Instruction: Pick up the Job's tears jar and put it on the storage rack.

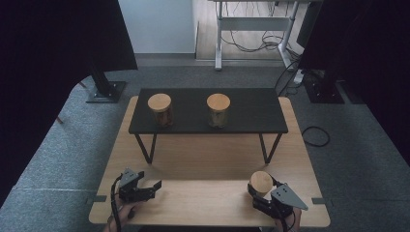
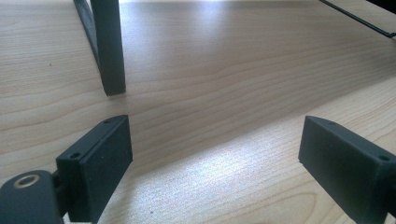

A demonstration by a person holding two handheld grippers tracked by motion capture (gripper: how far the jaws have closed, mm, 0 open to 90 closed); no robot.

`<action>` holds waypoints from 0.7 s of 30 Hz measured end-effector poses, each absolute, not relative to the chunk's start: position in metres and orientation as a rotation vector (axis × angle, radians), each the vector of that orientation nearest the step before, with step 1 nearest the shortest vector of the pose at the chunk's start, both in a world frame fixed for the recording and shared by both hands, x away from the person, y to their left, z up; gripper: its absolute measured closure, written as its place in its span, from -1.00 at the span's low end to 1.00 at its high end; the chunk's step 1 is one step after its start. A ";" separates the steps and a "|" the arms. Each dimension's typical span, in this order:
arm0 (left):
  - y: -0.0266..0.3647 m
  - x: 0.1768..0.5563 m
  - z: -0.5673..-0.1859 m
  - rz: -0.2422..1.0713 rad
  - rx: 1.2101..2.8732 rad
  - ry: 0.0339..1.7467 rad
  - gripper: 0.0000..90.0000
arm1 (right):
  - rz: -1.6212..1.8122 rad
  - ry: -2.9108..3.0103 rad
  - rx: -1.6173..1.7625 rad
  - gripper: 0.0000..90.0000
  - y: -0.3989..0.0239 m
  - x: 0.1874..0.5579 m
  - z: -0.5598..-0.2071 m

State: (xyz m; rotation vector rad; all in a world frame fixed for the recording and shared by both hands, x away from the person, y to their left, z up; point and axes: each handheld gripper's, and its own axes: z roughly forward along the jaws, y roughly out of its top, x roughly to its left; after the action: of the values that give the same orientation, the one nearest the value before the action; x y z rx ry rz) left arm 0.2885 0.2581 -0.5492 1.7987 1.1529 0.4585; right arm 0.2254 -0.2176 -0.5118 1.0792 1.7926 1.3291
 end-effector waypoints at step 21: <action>0.258 0.288 -0.549 0.459 1.797 1.154 -0.80 | 1.368 1.756 1.048 -0.45 -0.216 0.217 -0.495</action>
State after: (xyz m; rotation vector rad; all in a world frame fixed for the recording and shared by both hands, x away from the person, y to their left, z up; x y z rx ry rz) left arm 0.2884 0.2582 -0.5492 1.7966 1.1544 0.4592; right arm 0.2165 -0.2159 -0.4949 1.0478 1.7564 1.3676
